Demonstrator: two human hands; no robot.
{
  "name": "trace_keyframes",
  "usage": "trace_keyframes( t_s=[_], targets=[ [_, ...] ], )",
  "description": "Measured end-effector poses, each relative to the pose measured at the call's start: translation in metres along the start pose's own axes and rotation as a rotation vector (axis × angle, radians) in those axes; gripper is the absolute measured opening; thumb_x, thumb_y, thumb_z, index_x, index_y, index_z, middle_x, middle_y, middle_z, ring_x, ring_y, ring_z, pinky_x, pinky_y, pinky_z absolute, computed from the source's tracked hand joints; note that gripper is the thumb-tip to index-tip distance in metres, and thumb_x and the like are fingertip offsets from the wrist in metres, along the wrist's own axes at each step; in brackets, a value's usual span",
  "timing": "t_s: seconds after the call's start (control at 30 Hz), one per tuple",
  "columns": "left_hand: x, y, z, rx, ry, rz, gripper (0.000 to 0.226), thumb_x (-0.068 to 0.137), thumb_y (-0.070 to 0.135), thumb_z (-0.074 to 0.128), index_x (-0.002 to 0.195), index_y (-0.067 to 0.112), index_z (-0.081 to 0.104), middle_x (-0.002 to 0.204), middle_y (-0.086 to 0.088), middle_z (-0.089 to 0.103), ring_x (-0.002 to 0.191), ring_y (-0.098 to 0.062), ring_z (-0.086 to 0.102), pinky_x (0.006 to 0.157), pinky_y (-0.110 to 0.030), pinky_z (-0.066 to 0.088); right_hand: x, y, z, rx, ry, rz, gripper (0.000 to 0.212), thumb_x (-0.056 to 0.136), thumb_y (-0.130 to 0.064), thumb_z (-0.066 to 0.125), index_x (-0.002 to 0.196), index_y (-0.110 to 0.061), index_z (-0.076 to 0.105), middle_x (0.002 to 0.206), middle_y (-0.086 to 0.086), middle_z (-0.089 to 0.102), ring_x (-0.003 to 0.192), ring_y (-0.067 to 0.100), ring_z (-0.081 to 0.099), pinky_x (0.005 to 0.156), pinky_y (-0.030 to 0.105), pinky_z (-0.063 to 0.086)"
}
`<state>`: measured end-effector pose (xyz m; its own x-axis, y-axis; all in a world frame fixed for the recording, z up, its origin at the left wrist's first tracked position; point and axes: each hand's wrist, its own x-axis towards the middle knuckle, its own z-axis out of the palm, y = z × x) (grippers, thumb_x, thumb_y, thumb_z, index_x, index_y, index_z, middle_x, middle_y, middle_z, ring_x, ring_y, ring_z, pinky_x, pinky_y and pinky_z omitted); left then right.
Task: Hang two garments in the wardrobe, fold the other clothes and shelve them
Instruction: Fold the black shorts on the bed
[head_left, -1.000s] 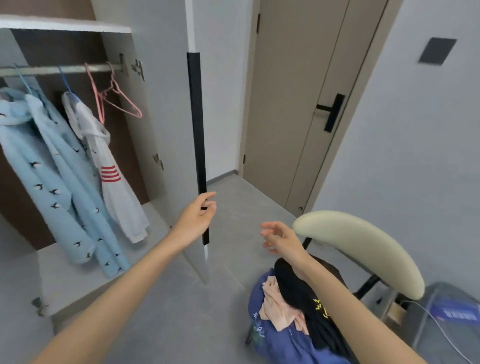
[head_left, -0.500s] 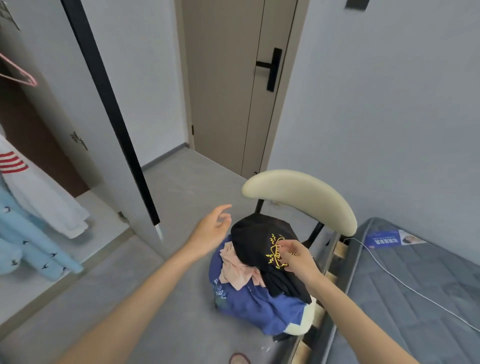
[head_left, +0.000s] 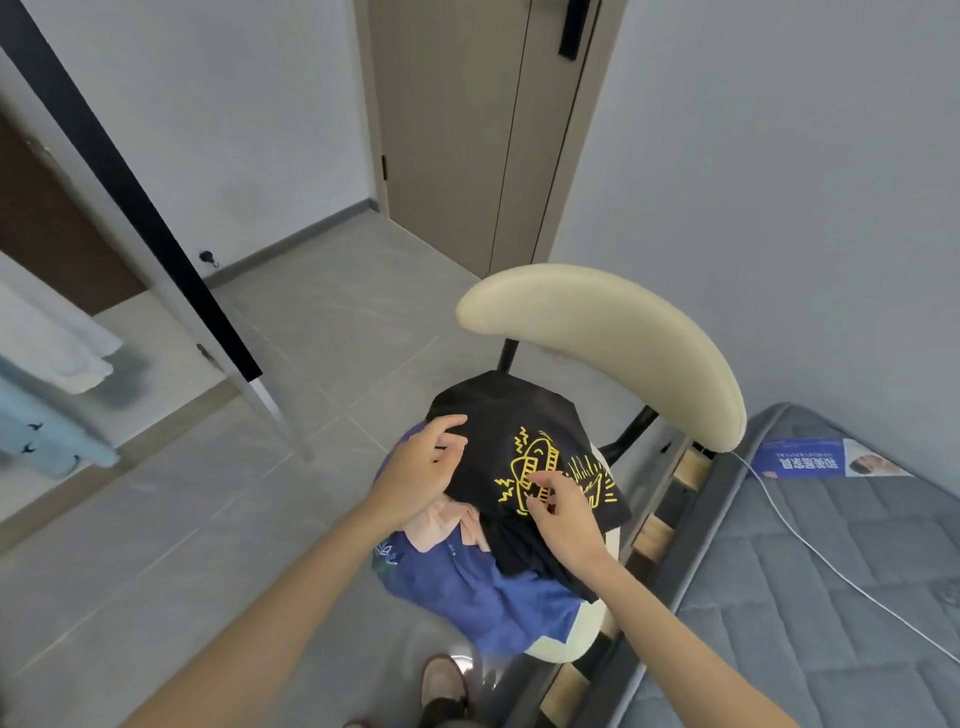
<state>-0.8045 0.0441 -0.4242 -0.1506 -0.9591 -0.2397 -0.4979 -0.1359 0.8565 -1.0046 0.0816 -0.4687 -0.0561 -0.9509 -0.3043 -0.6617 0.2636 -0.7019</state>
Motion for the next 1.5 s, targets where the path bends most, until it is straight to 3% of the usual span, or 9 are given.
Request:
trace_keyframes(
  t_s=[0.37, 0.5, 0.73, 0.83, 0.97, 1.13, 1.27, 1.37, 1.5],
  targets=[
    [0.035, -0.101, 0.090, 0.199, 0.089, 0.136, 0.042, 0.095, 0.016, 0.053, 0.136, 0.016, 0.047, 0.140, -0.001, 0.048, 0.130, -0.012, 0.042, 0.105, -0.023, 0.036, 0.048, 0.091, 0.064, -0.523, 0.126, -0.381, 0.035, 0.097, -0.040, 0.048, 0.130, -0.028, 0.054, 0.135, -0.008, 0.051, 0.127, 0.014, 0.041, 0.108, 0.031, 0.027],
    [0.040, -0.129, 0.112, 0.178, 0.121, 0.226, 0.043, 0.095, 0.014, 0.052, 0.138, 0.016, 0.045, 0.142, -0.001, 0.046, 0.133, -0.011, 0.038, 0.106, -0.017, 0.028, 0.059, 0.107, 0.077, -0.436, 0.358, -0.500, 0.015, 0.097, -0.027, 0.054, 0.101, -0.023, 0.068, 0.104, -0.007, 0.067, 0.101, 0.018, 0.057, 0.092, 0.033, 0.037],
    [0.012, -0.130, 0.124, 0.075, 0.255, 0.329, 0.046, 0.096, 0.018, 0.052, 0.141, 0.020, 0.042, 0.137, 0.014, 0.041, 0.120, 0.013, 0.030, 0.094, 0.006, 0.020, 0.054, 0.093, 0.055, -0.126, 0.411, -0.564, 0.018, 0.100, -0.024, 0.047, 0.102, -0.017, 0.063, 0.096, -0.006, 0.068, 0.088, 0.016, 0.061, 0.082, 0.033, 0.044],
    [-0.019, -0.114, 0.126, 0.028, 0.227, 0.379, 0.052, 0.095, 0.020, 0.055, 0.144, 0.024, 0.037, 0.136, 0.020, 0.037, 0.114, 0.027, 0.026, 0.103, -0.004, 0.026, 0.029, 0.075, 0.036, 0.016, 0.377, -0.637, 0.017, 0.101, -0.026, 0.045, 0.102, -0.019, 0.060, 0.094, -0.011, 0.065, 0.086, 0.008, 0.059, 0.080, 0.031, 0.048],
    [-0.054, -0.087, 0.129, 0.042, 0.225, 0.481, 0.063, 0.093, 0.019, 0.059, 0.148, 0.022, 0.028, 0.147, 0.014, 0.034, 0.134, 0.007, 0.028, 0.107, -0.005, 0.018, -0.008, 0.052, 0.006, 0.092, 0.383, -0.729, 0.017, 0.101, -0.027, 0.044, 0.099, -0.021, 0.060, 0.091, -0.012, 0.064, 0.086, 0.006, 0.059, 0.080, 0.030, 0.048],
    [-0.078, -0.052, 0.140, 0.023, 0.227, 0.562, 0.070, 0.092, 0.027, 0.060, 0.146, 0.035, 0.017, 0.145, 0.017, 0.032, 0.128, 0.018, 0.025, 0.104, -0.002, 0.019, -0.060, 0.030, -0.040, 0.201, 0.486, -0.873, 0.017, 0.100, -0.023, 0.045, 0.093, -0.024, 0.061, 0.087, -0.018, 0.063, 0.085, 0.000, 0.058, 0.073, 0.009, 0.040],
    [-0.090, -0.026, 0.158, 0.100, 0.246, 0.549, 0.086, 0.087, 0.046, 0.061, 0.147, 0.041, 0.000, 0.156, 0.005, 0.016, 0.143, -0.012, 0.014, 0.118, -0.038, 0.019, -0.098, 0.023, -0.074, 0.220, 0.541, -0.902, 0.016, 0.099, -0.019, 0.047, 0.093, -0.025, 0.060, 0.085, -0.022, 0.063, 0.085, -0.005, 0.057, 0.074, 0.005, 0.039],
    [-0.098, -0.004, 0.173, 0.170, 0.173, 0.550, 0.096, 0.078, 0.059, 0.062, 0.139, 0.055, -0.012, 0.159, 0.003, -0.002, 0.146, -0.019, -0.003, 0.118, -0.048, 0.012, -0.123, 0.026, -0.102, 0.221, 0.612, -0.894, 0.015, 0.099, -0.019, 0.047, 0.093, -0.025, 0.060, 0.082, -0.025, 0.061, 0.084, -0.009, 0.056, 0.072, 0.002, 0.037],
    [-0.110, 0.025, 0.200, 0.221, 0.087, 0.627, 0.066, 0.081, 0.054, 0.063, 0.139, 0.040, 0.034, 0.157, 0.012, -0.016, 0.145, -0.023, -0.015, 0.116, -0.047, 0.007, -0.157, 0.033, -0.143, 0.266, 0.730, -0.865, 0.016, 0.099, -0.016, 0.049, 0.091, -0.021, 0.061, 0.083, -0.020, 0.062, 0.081, -0.009, 0.056, 0.071, 0.004, 0.039]
  ],
)
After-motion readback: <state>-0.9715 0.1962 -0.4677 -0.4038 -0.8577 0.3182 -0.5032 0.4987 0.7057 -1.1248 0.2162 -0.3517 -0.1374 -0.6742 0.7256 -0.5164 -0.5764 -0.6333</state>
